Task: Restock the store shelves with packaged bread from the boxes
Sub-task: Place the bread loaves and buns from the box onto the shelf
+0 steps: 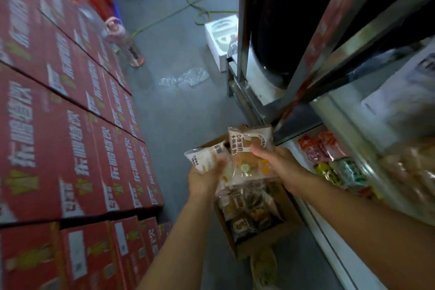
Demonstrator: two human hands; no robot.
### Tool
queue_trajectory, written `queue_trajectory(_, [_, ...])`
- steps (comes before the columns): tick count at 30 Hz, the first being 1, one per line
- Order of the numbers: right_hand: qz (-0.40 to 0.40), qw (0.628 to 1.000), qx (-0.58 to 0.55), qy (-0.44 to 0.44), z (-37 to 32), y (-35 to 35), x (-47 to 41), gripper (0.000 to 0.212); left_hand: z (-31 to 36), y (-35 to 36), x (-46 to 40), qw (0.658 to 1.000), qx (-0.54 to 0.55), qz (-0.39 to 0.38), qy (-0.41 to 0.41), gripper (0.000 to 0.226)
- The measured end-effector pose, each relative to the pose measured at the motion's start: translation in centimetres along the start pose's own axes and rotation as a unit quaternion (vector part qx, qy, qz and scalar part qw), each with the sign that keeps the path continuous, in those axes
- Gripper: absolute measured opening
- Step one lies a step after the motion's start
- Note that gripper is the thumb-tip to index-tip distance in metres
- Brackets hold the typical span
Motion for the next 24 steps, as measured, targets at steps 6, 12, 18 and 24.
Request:
queue_trajectory(6, [-0.043,0.999,0.003,-0.011,-8.2,0.6,6.8,0.069,5.3,-1.5,8.8,0.998,0.041,-0.038,0.025,0.038])
queue_trajectory(12, [-0.075,0.991,0.101,-0.047,-13.2,1.9,17.6,0.071,6.8,-4.8,18.7,0.985,0.007,-0.164,0.046,0.1])
queue_trajectory(18, [-0.008,0.984,0.16,-0.073,-17.4,2.4,28.6,0.037,5.9,-6.4,28.6,0.966,-0.054,-0.243,0.069,0.091])
queue_trajectory(24, [0.054,0.97,0.171,-0.163,-20.0,1.0,40.0,0.032,5.0,-5.8,37.1,0.961,-0.046,-0.264,0.075,0.046])
Point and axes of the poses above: each hand's wrist, its own x-axis away from the middle knuckle, its own y-axis out of the palm, z = x × y, the point moved 1 cm from there along -x, towards the middle knuckle, and after that the axes turned 12 degrees about -y, right-handed, at the moved point
